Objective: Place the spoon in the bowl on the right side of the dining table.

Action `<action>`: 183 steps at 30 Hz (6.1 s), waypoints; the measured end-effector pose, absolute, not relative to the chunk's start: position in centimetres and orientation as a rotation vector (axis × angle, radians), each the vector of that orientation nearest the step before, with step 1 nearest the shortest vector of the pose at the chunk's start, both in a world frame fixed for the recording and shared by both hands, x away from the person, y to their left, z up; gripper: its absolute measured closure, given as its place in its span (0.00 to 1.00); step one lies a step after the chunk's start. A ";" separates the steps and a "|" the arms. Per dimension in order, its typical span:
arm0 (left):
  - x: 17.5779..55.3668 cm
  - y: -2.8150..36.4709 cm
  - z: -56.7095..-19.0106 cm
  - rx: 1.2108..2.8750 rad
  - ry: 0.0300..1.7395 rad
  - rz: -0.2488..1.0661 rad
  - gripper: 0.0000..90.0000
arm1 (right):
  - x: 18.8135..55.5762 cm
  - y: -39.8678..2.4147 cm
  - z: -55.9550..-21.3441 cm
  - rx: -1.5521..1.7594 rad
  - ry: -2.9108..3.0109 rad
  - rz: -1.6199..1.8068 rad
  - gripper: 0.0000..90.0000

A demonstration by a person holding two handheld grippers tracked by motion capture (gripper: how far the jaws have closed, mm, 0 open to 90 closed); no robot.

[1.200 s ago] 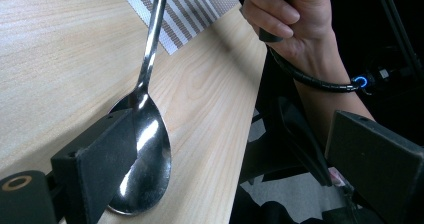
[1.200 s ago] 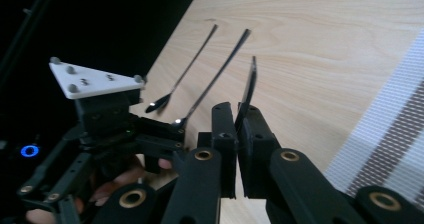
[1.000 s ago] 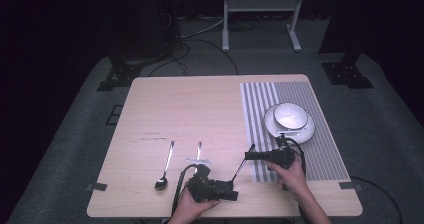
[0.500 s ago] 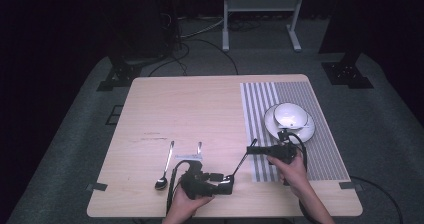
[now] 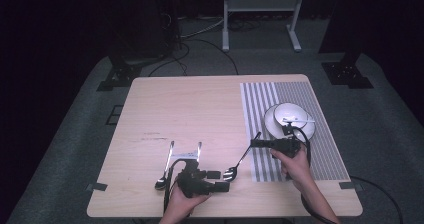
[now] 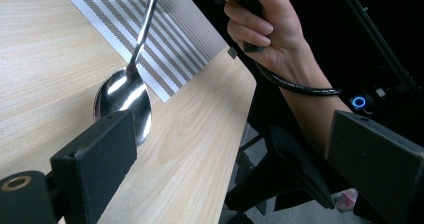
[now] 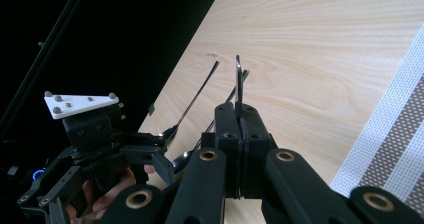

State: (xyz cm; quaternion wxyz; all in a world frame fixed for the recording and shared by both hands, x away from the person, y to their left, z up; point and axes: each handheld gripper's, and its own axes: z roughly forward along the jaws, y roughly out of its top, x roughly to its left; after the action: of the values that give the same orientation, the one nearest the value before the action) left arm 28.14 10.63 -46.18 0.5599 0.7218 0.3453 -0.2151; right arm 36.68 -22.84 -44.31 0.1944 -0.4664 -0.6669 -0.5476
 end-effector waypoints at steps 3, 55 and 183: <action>28.2 10.7 -46.2 1.699 0.817 -0.508 0.05 | 36.9 -23.0 -44.0 -1.316 -1.874 -1.538 0.99; 28.3 10.9 -46.4 1.706 0.822 -0.506 0.05 | 40.1 -29.6 -39.6 -1.546 -1.812 -1.666 0.99; 28.6 10.7 -46.5 1.702 0.819 -0.512 0.05 | 41.3 -41.3 -42.9 -2.152 -1.459 -1.781 0.99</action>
State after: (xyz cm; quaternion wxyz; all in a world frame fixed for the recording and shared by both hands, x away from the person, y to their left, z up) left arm 28.65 10.73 -46.53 0.5582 0.7216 0.3472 -0.2172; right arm 41.33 -41.29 -42.91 -0.0048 -0.6828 -0.4631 -0.5651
